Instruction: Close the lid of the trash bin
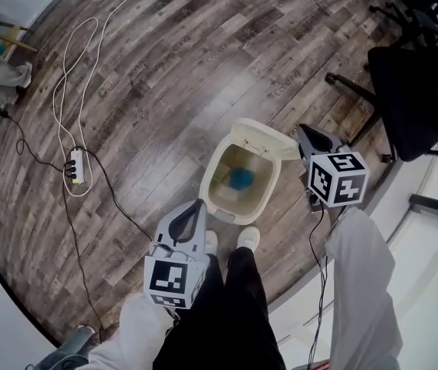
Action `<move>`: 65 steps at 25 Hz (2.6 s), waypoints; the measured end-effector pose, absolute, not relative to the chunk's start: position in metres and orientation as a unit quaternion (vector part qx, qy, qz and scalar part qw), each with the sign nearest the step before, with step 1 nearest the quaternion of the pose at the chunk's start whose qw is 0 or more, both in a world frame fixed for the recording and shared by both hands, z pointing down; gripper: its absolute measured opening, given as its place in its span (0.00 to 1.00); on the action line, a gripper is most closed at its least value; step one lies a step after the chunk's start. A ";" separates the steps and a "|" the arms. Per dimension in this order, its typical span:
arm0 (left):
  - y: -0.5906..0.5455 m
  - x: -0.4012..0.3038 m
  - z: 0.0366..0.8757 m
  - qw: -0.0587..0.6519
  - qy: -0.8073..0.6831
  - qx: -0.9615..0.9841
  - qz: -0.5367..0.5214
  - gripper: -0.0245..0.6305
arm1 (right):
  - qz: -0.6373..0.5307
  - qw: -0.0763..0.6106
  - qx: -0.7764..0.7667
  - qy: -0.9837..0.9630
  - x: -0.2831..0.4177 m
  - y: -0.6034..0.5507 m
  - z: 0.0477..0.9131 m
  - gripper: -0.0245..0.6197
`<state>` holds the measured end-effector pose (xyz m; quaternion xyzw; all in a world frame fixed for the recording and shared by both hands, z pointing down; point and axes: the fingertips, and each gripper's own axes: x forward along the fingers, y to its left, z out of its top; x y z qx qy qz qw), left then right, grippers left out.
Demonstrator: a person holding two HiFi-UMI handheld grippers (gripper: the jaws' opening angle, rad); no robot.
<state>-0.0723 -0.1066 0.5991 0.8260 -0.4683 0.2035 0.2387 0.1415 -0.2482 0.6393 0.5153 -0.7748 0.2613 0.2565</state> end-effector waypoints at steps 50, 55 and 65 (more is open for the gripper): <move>-0.092 -0.086 0.632 0.258 -0.478 0.811 0.215 0.04 | 0.403 0.325 0.363 -0.775 0.037 -0.071 0.774 0.07; -0.093 -0.090 0.639 0.265 -0.479 0.808 0.218 0.04 | 0.411 0.339 0.353 -0.769 0.033 -0.064 0.791 0.08; -0.090 -0.105 0.659 0.276 -0.485 0.799 0.225 0.04 | 0.423 0.368 0.350 -0.751 0.028 -0.055 0.827 0.07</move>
